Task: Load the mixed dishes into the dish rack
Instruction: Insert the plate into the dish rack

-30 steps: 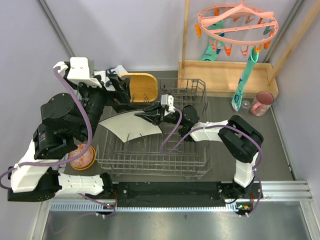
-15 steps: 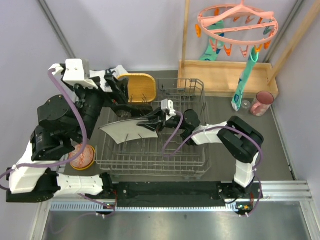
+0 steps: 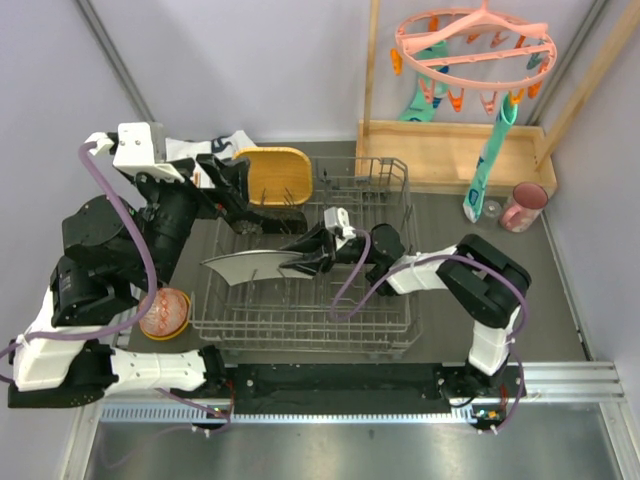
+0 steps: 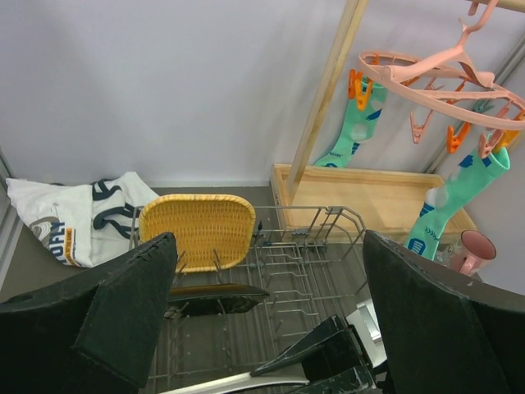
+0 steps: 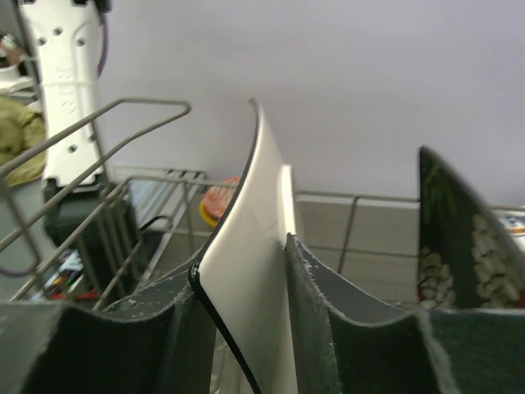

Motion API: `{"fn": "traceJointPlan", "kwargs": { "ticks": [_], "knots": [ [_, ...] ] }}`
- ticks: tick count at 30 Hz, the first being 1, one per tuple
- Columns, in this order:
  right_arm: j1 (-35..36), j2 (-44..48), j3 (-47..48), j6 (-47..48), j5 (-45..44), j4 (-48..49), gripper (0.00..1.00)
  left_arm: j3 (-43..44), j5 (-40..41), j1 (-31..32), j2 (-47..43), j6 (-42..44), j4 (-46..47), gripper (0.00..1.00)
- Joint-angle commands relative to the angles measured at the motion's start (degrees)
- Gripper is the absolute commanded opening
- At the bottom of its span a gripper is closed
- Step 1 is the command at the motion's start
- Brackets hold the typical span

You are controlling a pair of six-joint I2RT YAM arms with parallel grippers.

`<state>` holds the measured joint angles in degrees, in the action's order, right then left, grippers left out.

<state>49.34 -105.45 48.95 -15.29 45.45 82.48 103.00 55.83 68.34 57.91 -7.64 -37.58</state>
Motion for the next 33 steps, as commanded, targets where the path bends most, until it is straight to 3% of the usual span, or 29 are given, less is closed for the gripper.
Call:
{"fn": "traceJointPlan", "kwargs": {
  "ticks": [1,8,15,25,31,32,33],
  "knots": [
    [1.37,1.03,-3.51,-6.68,9.83,9.46,0.38,-0.08,-0.64,-0.04,0.1,-0.71,0.14,0.99],
    [-0.64,1.47,-5.53,-7.56,9.83,9.54,0.53,-1.4,-0.73,-0.04,-0.08,-1.59,0.14,0.99],
    [-4.86,4.02,-4.48,-9.32,9.83,9.54,0.76,-2.01,-0.2,-0.04,-0.08,-1.68,0.23,0.99],
    [-12.68,11.84,-0.08,-15.55,9.48,8.67,0.77,-3.24,0.94,-0.04,-0.69,-2.47,0.41,0.99],
    [-18.66,23.86,-1.66,-14.61,8.08,-1.68,0.87,-4.21,0.68,-0.04,-0.43,-3.08,0.32,0.99],
    [-19.54,25.89,-2.1,-13.29,7.29,-5.01,0.89,-4.3,0.51,-0.04,-0.34,-3.08,0.32,0.99],
    [-19.63,30.95,-1.84,-8.66,4.93,-16.27,0.9,-4.3,0.42,-0.04,-0.17,-3.08,0.4,0.99]
  ]
}}
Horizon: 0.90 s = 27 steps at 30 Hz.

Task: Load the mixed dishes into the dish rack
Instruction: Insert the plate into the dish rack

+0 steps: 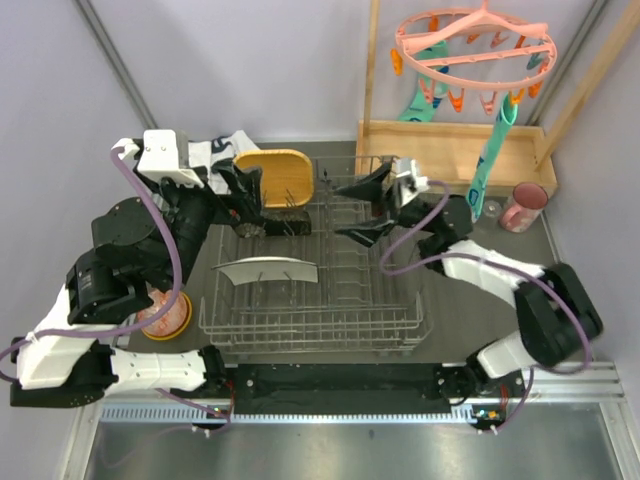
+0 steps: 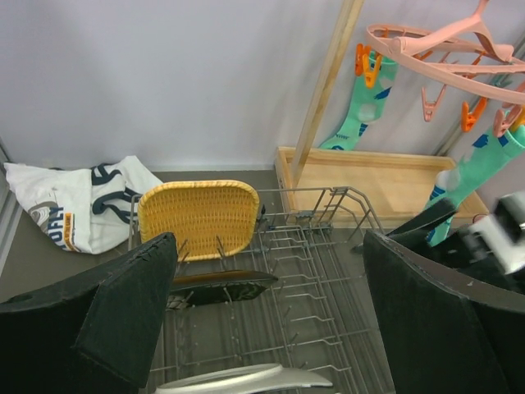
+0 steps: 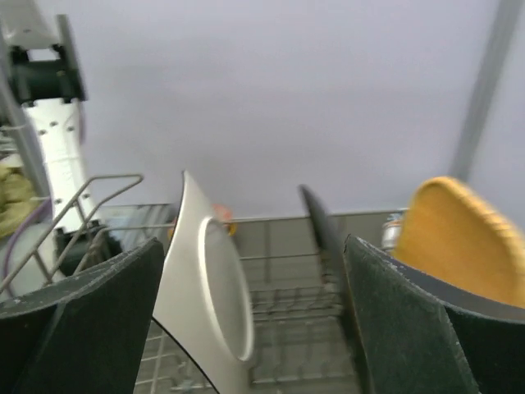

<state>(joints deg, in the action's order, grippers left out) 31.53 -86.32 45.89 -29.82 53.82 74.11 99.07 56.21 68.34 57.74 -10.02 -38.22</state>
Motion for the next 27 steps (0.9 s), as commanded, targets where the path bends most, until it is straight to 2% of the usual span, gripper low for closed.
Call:
{"fn": "traceJointPlan", "kwargs": {
  "ticks": [1,2,3,5,6,8,9,10,11,13,18,27],
  "knots": [
    [-1.73,14.32,1.66,9.57,-4.68,-15.06,0.92,-0.45,0.04,-0.04,0.18,-0.44,1.39,0.99],
    [-1.65,16.52,4.18,13.0,-6.0,-22.7,0.93,-0.63,-0.04,-0.04,0.27,-0.35,1.65,0.99],
    [-1.38,20.54,6.3,18.52,-11.93,-41.83,0.93,-0.72,-0.04,-0.04,0.62,0.0,1.74,0.99],
    [-1.3,23.21,13.13,22.6,-19.33,-57.77,0.95,-0.72,-0.22,-0.04,0.89,0.35,2.27,0.99],
    [-1.29,24.09,15.0,25.4,-25.98,-68.81,0.96,-0.63,-0.48,-0.04,1.24,0.53,2.44,0.99],
    [-1.29,25.68,21.57,25.43,-33.74,-80.2,0.99,-0.63,-0.66,-0.04,1.5,0.79,2.97,0.99],
    [-1.47,25.77,23.7,24.12,-41.79,-84.43,0.99,-0.54,-0.92,-0.04,1.85,0.97,3.15,0.99],
    [-1.64,25.42,25.72,23.15,-45.61,-92.92,0.99,-0.54,-0.92,-0.04,1.94,1.06,3.32,0.99],
    [-1.73,25.24,29.22,21.84,-49.13,-96.22,0.99,-0.54,-1.01,-0.04,2.12,1.32,3.76,0.99],
    [-2.43,25.5,29.96,15.18,-60.46,-102.2,0.99,-0.28,-1.27,-0.04,3.43,1.93,3.94,0.99],
    [-3.14,21.38,31.02,10.15,-63.39,-109.96,0.99,0.6,-0.31,-0.05,5.01,1.85,3.15,0.99],
    [-4.55,21.64,25.92,4.34,-65.68,-109.7,0.98,2.19,1.01,-0.66,6.25,-3.94,-4.23,0.99]
  ]
}}
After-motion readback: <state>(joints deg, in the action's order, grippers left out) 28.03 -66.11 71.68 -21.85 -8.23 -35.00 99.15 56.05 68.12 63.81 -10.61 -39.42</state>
